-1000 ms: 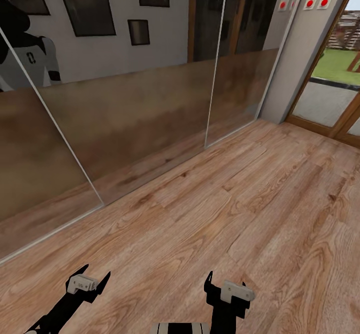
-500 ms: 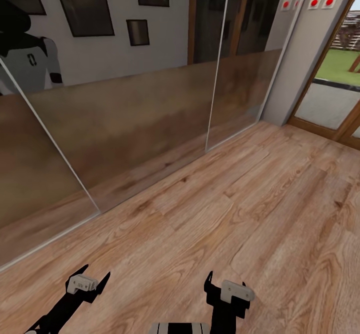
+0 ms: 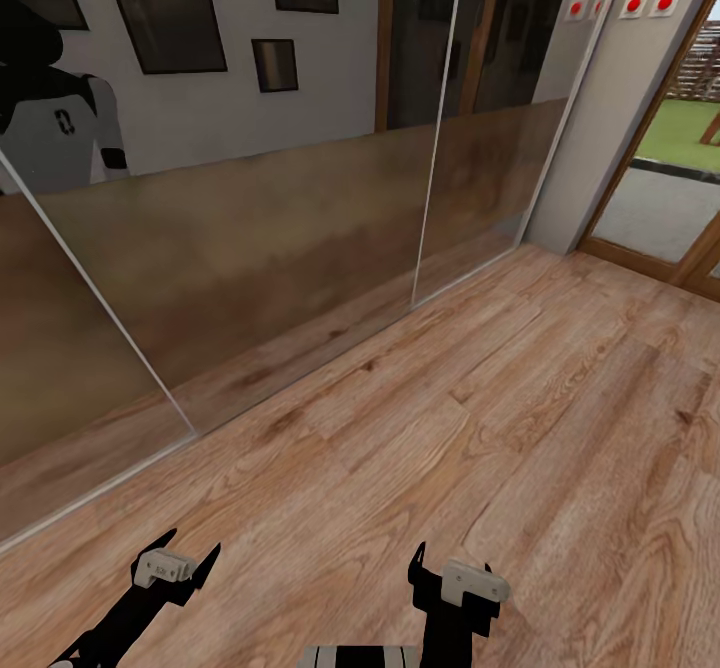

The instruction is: Pick up the two gym shoes and the two sandals from the corridor floor and place them onto the hallstand (shoe rack) in the corridor, making sure they are on the rack and not on the floor. Arrange them so the two gym shoes are next to each other and the two sandals are next to each other.

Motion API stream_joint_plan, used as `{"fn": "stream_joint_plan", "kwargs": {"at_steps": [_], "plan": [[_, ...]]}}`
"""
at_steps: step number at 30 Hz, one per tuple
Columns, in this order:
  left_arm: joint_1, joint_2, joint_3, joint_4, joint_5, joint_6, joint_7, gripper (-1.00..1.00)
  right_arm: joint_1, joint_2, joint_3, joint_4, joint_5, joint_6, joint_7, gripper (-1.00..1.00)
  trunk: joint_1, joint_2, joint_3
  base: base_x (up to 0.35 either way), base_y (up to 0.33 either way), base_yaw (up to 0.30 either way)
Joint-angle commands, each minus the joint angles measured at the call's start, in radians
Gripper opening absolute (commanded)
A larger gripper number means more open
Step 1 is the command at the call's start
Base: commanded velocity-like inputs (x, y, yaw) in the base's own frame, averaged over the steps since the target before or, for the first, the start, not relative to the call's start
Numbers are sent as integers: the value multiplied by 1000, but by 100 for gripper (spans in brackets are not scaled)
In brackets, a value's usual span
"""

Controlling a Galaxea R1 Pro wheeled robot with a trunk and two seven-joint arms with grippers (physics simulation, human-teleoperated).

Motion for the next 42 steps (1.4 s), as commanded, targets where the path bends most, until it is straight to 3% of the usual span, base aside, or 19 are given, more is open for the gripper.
{"fn": "stream_joint_plan", "kwargs": {"at_steps": [1,42], "plan": [[-1,-1,4,0,-8,-5,-4,100,-1,0,2,-1,-5,-1,-5,100,0,0,-1,39,0,0],[0,-2,4,0,-8,-6,-3,100,-1,0,2,-1,-5,-1,-5,100,0,0,-1,4,9,0]]}}
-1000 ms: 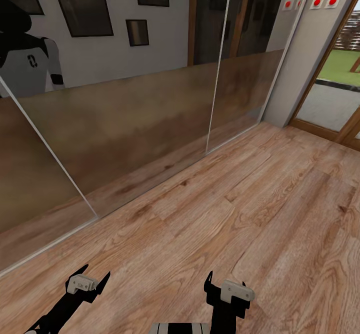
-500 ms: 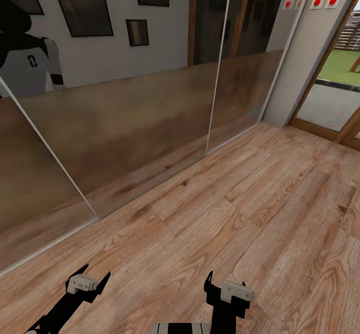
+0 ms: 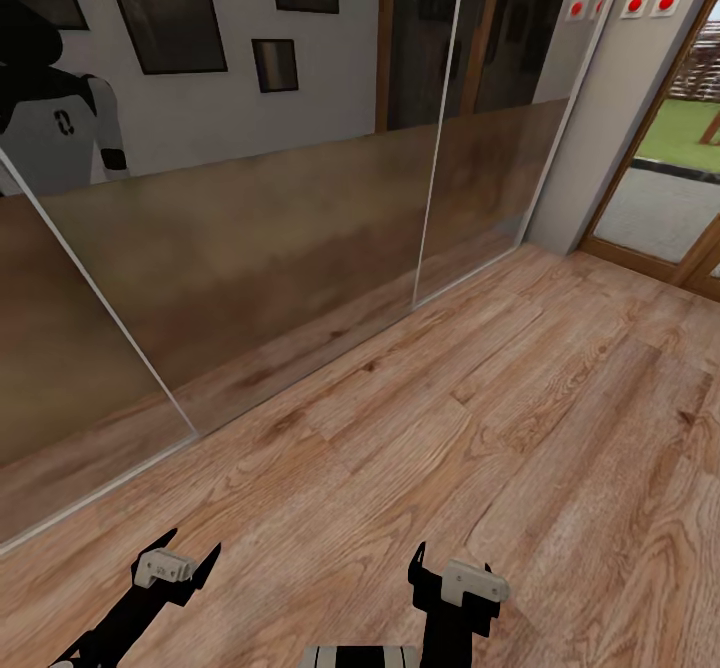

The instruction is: Pick up the two gym shoes and the two sandals from the corridor floor and place them onto the hallstand (shoe rack) in the corridor, making sure they are on the rack and not on the floor. Arrange them so the two gym shoes are next to each other and the two sandals are next to each other.

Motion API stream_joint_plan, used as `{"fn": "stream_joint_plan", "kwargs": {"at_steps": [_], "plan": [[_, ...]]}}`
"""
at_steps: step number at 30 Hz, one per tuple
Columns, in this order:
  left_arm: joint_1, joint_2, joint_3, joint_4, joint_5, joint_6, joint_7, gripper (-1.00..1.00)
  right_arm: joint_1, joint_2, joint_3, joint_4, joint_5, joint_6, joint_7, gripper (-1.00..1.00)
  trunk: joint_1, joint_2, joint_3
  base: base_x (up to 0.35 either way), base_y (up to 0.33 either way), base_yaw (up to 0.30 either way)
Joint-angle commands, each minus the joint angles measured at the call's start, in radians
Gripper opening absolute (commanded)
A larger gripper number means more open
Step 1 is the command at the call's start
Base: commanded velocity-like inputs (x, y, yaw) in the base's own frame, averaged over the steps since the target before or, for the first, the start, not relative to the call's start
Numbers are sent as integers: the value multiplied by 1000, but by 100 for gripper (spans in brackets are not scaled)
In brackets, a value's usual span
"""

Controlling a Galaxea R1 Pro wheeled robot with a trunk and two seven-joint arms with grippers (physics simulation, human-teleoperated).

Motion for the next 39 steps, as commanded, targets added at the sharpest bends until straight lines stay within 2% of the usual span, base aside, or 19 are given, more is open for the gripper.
{"fn": "stream_joint_plan", "kwargs": {"at_steps": [1,39], "plan": [[-1,-1,4,0,-8,-5,-4,100,-1,0,2,-1,-5,-1,-5,100,0,0,-1,0,12,0],[-1,-2,4,0,-10,-5,-4,100,-1,0,2,-1,-5,-1,-5,100,0,0,-1,0,10,0]]}}
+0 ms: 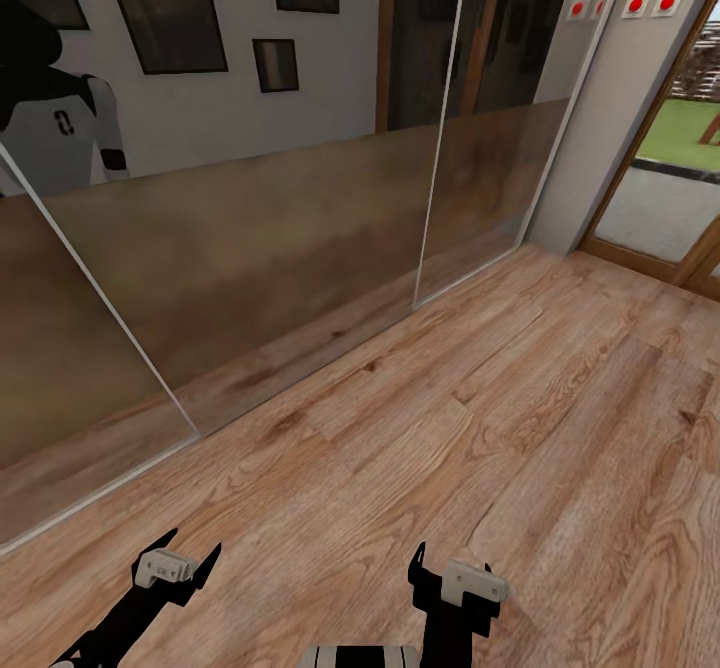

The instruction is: Pick up the two gym shoes and the two sandals from the corridor floor and place them onto the hallstand (shoe rack) in the corridor, making sure they are on the rack and not on the floor. Arrange them so the two gym shoes are next to each other and the two sandals are next to each other.

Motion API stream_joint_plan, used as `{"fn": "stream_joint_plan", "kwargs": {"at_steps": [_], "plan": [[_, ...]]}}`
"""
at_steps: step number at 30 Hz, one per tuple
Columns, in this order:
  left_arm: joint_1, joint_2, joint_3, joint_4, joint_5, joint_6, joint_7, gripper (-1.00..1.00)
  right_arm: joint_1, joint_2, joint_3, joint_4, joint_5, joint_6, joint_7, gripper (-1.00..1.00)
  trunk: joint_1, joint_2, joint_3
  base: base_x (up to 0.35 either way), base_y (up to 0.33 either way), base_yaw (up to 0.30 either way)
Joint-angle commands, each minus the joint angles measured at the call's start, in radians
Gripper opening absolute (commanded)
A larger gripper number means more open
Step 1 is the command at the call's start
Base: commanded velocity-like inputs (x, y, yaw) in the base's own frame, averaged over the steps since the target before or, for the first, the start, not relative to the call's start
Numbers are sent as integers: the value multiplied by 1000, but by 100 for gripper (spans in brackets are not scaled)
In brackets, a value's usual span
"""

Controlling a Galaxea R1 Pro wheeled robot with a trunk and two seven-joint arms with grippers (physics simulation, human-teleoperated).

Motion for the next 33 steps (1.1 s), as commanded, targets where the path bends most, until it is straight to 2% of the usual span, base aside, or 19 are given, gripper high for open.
{"fn": "stream_joint_plan", "kwargs": {"at_steps": [1,27,33], "plan": [[-1,-1,4,0,-8,-5,-4,100,-1,0,2,-1,-5,-1,-5,100,0,0,-1,0,5,0],[-1,-1,4,0,-9,-5,-4,100,-1,0,2,-1,-5,-1,-5,100,0,0,-1,31,1,0],[-1,-1,4,0,-10,-5,-4,100,-1,0,2,-1,-5,-1,-5,100,0,0,-1,139,0,0]]}}
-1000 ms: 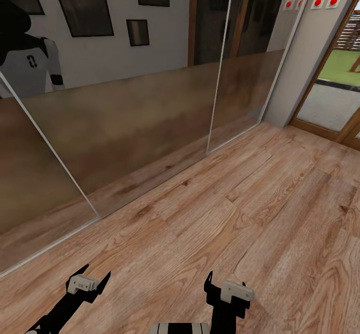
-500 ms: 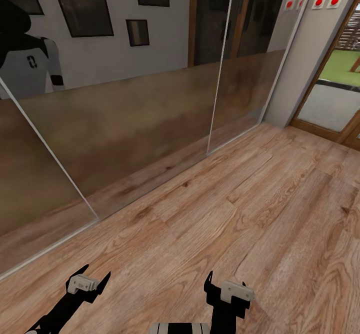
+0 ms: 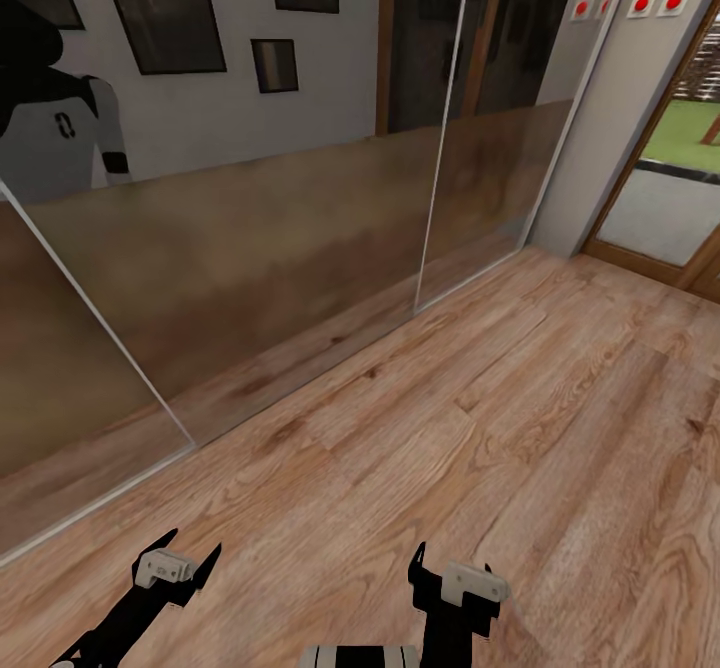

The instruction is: Pick up the two gym shoes and the two sandals from the corridor floor and place them onto the hallstand (shoe rack) in the corridor, making sure they are on the rack and not on the floor. Arrange them so the two gym shoes are next to each other and the two sandals are next to each other.

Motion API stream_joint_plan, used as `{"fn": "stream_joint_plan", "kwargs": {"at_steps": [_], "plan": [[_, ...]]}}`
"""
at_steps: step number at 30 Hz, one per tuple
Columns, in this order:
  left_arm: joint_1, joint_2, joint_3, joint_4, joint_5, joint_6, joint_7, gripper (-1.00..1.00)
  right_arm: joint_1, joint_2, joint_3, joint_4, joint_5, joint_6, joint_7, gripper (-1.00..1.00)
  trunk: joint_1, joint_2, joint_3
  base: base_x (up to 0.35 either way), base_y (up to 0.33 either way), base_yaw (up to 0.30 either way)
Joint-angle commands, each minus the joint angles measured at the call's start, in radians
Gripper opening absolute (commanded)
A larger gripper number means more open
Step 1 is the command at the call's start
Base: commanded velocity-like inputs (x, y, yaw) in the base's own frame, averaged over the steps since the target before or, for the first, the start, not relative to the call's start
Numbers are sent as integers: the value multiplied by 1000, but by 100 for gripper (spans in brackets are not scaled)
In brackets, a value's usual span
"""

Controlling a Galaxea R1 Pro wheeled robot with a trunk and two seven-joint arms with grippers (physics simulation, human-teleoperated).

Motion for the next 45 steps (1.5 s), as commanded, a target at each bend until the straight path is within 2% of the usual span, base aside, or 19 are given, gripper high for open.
{"fn": "stream_joint_plan", "kwargs": {"at_steps": [1,45], "plan": [[-1,-1,4,0,-8,-5,-4,100,-1,0,2,-1,-5,-1,-5,100,0,0,-1,153,0,0],[-1,0,4,0,-8,-5,-4,100,-1,0,2,-1,-5,-1,-5,100,0,0,-1,99,0,0]]}}
